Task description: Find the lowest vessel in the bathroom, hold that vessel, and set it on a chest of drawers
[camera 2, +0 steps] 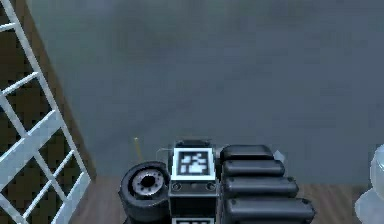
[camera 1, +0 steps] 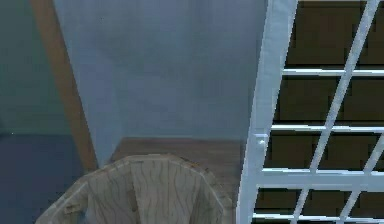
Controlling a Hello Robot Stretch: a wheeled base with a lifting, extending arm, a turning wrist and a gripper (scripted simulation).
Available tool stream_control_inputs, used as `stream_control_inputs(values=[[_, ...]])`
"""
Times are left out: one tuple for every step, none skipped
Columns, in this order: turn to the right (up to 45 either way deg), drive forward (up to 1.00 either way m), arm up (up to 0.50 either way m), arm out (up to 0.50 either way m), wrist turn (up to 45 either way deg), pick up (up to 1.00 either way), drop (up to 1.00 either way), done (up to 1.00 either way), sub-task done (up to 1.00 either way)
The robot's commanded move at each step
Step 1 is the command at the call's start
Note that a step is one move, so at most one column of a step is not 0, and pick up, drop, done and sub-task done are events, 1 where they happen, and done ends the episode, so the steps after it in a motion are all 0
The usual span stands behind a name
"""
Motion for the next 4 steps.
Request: stream_control_inputs(values=[[-45.0,0.00,0.00,0.00,0.0,0.00,0.00,0.00,0.00],[-45.0,0.00,0.00,0.00,0.0,0.00,0.00,0.00,0.00],[-45.0,0.00,0.00,0.00,0.0,0.00,0.00,0.00,0.00],[-42.0,0.00,0.00,0.00,0.0,0.00,0.00,0.00,0.00]])
